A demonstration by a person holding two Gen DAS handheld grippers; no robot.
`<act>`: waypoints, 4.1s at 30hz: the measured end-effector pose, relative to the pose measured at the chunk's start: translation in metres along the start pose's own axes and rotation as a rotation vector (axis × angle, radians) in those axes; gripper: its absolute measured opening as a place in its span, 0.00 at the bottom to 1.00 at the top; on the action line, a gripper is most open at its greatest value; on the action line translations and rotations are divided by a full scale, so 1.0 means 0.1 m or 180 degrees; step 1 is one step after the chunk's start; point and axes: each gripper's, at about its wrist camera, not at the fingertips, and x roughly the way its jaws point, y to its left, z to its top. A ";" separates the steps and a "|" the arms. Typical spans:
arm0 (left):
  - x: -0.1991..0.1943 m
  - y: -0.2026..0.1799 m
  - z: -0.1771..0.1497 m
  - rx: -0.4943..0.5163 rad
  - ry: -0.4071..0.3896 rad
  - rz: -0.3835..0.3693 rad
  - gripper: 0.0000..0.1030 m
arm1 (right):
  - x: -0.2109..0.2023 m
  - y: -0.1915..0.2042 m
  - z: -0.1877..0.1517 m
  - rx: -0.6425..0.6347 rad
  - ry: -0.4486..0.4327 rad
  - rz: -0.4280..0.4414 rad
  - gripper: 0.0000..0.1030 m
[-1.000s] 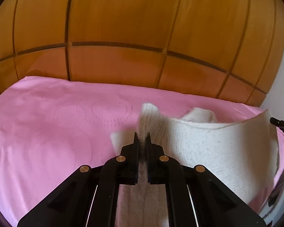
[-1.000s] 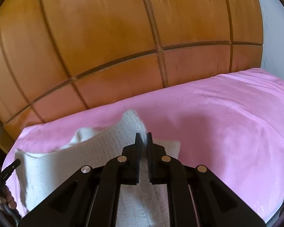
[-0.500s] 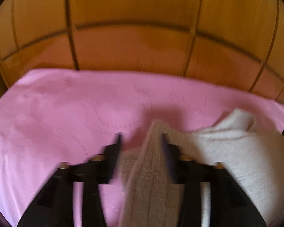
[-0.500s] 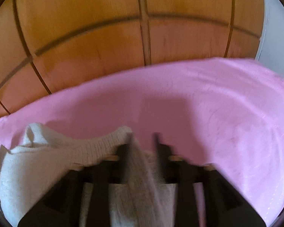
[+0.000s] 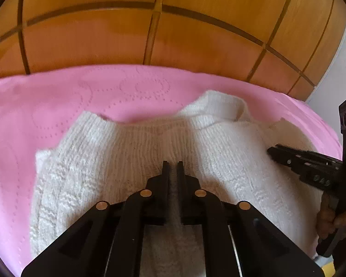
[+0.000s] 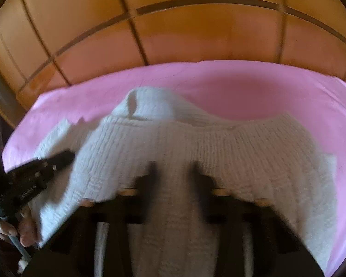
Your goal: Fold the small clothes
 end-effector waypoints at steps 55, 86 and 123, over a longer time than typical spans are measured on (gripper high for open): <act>-1.00 0.97 -1.13 -0.1316 -0.0097 -0.0093 0.05 | -0.33 0.28 -0.84 0.0197 -0.0283 -0.0148 0.93; -1.09 -0.12 -0.53 -0.0149 -0.0517 0.0871 0.62 | -0.91 -0.52 -0.76 0.0831 -0.0623 -0.0421 0.97; -0.82 -0.43 -0.62 0.0067 -0.0311 0.0730 0.62 | -0.87 -1.23 -1.13 0.1420 -0.0223 0.0331 0.70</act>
